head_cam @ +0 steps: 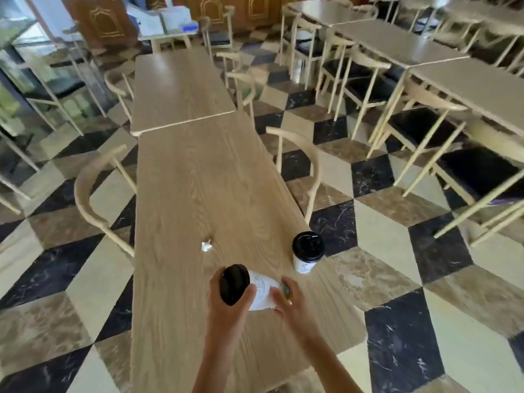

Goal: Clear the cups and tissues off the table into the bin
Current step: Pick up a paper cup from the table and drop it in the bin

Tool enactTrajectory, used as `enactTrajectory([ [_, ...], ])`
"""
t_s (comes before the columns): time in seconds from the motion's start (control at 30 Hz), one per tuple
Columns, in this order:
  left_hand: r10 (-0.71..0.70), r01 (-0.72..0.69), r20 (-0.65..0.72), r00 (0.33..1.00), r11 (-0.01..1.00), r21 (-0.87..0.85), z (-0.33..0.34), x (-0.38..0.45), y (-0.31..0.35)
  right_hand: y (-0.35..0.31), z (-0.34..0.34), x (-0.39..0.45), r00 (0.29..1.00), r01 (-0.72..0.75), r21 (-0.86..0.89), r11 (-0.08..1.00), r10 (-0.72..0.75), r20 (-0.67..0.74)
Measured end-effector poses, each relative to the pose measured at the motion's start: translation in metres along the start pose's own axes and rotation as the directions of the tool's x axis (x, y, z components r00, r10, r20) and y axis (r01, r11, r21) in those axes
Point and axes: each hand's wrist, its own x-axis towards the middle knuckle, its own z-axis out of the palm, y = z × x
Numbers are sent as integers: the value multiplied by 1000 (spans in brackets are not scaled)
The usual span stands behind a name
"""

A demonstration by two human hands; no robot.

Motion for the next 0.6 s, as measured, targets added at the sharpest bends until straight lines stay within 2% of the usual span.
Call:
enactTrajectory([
  [0.1,75,-75,152,985,997,-8,57,-22,22,-2,-68,-26,981,78,13,997,-75,-180],
  [0.2,107,-105,313,944,994,-21,123,-58,37,6,-141,-58,960,89,122,989,-52,-275],
  [0.33,129,-124,487,864,991,-42,218,-125,46,33,-242,-109,894,130,195,972,-30,-446],
  [0.43,170,-182,614,771,982,-43,295,-196,51,61,-328,-159,818,149,225,963,8,-575],
  [0.6,180,-240,817,548,969,-53,405,-325,56,115,-458,-248,656,193,265,945,76,-751],
])
